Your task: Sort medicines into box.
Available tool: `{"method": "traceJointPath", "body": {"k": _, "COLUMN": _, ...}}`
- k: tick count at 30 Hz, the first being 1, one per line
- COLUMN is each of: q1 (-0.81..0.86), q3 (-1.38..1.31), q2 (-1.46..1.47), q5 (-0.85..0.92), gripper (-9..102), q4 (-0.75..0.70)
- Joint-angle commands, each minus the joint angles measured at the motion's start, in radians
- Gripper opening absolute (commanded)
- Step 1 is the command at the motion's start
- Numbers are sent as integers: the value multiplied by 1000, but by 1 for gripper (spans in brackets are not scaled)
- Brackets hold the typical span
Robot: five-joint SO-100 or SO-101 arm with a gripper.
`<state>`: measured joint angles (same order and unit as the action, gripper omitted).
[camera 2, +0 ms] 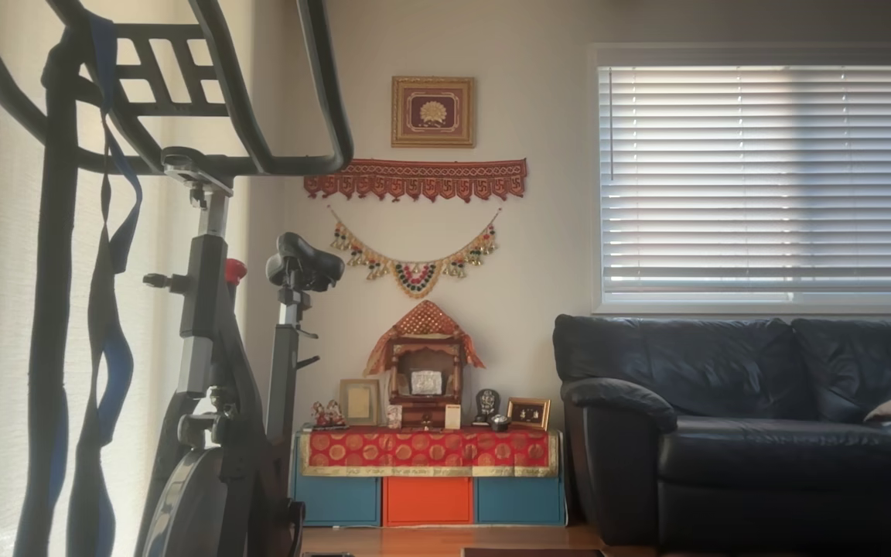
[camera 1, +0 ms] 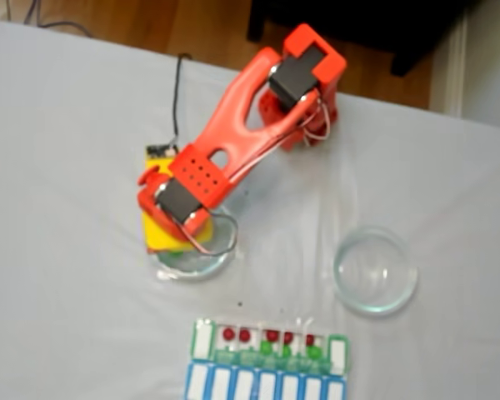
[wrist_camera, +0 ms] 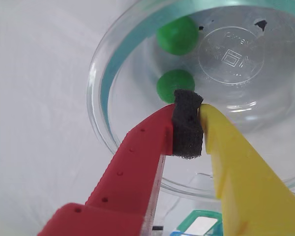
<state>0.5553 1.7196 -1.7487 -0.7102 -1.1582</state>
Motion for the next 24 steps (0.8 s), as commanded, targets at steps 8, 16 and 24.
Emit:
{"method": "traceJointPath", "body": {"k": 8, "q1": -15, "q3": -31, "q2": -12, "q5": -3, "gripper": 5, "q4": 25}}
{"method": "traceJointPath", "body": {"k": 16, "q1": -18, "q3": 21, "q2": -5, "q5": 66, "gripper": 7, "q4": 46}}
{"method": "traceJointPath", "body": {"k": 24, "q1": -9, "q3": 54, "q2": -28, "q5": 83, "gripper": 11, "q4": 69}}
